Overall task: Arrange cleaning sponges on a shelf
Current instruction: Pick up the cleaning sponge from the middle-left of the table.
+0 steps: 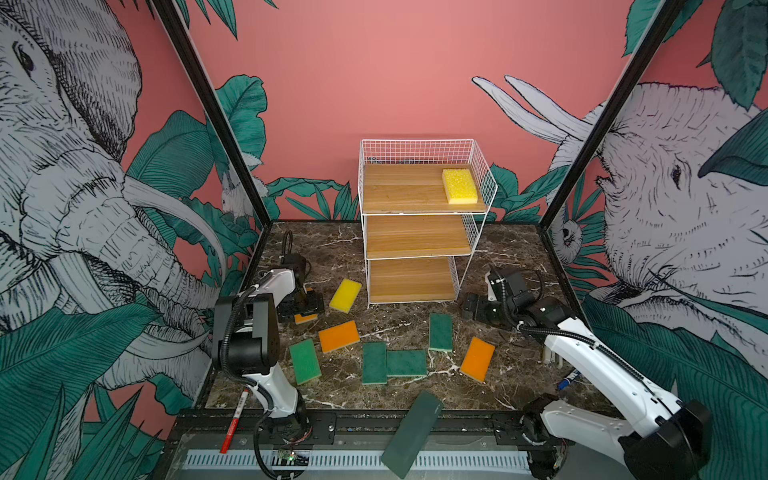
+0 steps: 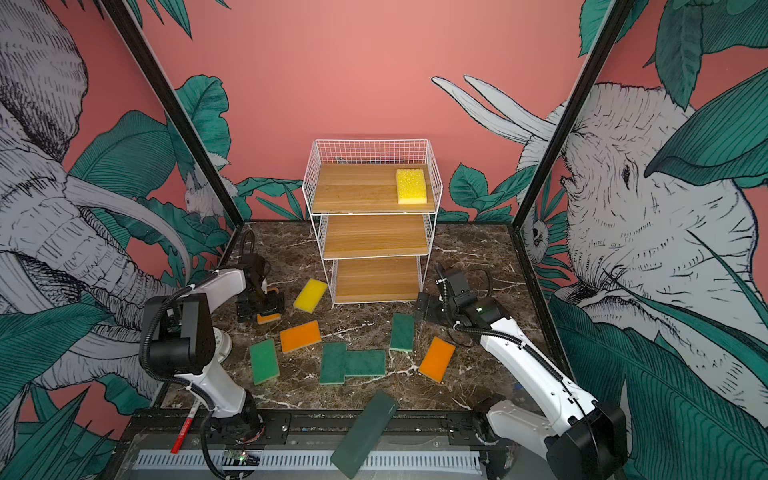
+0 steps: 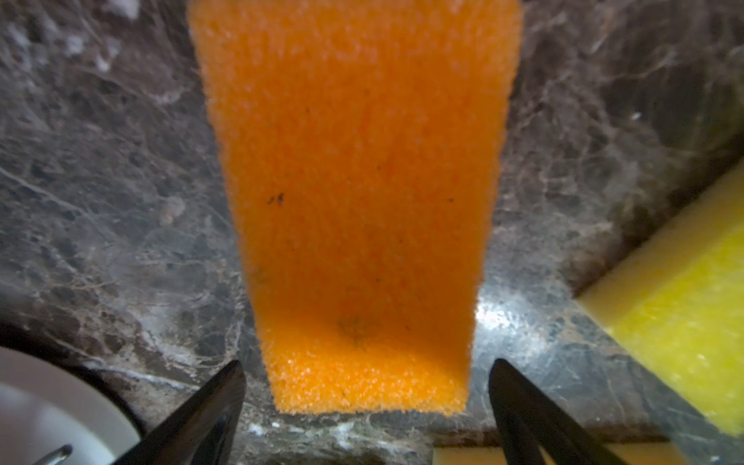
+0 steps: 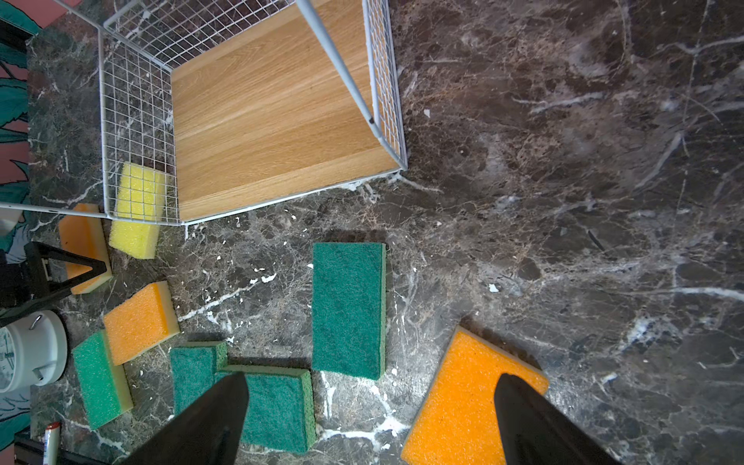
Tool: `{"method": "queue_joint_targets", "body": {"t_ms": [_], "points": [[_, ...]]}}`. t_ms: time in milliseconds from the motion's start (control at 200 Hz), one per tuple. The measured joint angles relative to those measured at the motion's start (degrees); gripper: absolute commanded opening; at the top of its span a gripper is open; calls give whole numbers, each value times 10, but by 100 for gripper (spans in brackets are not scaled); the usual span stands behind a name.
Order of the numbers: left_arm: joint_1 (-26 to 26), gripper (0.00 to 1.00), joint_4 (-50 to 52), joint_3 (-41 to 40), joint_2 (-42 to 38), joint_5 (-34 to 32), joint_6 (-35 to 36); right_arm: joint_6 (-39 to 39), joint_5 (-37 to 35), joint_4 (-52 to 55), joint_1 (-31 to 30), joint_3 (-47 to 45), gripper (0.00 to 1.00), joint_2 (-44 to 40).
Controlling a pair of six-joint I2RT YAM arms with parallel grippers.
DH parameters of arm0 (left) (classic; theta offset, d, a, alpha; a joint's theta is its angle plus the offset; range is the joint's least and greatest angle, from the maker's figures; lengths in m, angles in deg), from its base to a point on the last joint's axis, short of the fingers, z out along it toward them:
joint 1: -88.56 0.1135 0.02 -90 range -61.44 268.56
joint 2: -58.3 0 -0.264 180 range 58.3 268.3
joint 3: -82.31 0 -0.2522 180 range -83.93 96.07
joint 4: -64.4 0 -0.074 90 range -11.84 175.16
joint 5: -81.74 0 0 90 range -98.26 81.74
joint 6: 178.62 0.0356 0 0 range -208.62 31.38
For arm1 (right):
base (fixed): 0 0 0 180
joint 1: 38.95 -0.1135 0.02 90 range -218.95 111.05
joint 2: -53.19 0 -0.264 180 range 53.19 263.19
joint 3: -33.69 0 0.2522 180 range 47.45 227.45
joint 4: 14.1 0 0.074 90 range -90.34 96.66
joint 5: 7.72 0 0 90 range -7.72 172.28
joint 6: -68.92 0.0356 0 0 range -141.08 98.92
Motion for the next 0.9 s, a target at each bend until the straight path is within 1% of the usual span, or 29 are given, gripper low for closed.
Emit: {"method": "queue_joint_targets", "body": {"t_ms": [305, 445, 605, 750, 825, 895], "points": [[3, 86, -14, 0, 24, 5, -2, 9, -3, 1, 0, 0, 97, -30], [3, 83, -19, 0, 24, 12, -3, 13, -5, 3, 0, 0, 97, -38], [3, 75, -31, -4, 23, 18, -7, 14, -4, 3, 0, -3, 97, -43], [3, 73, -33, -5, 21, 17, -9, 14, -4, 3, 0, -5, 97, -44], [3, 69, -35, -12, 14, 16, -9, 14, -4, 3, 0, -5, 97, -45], [3, 64, -30, -21, 3, 15, -8, 13, -5, 5, 0, -5, 97, -45]]}}
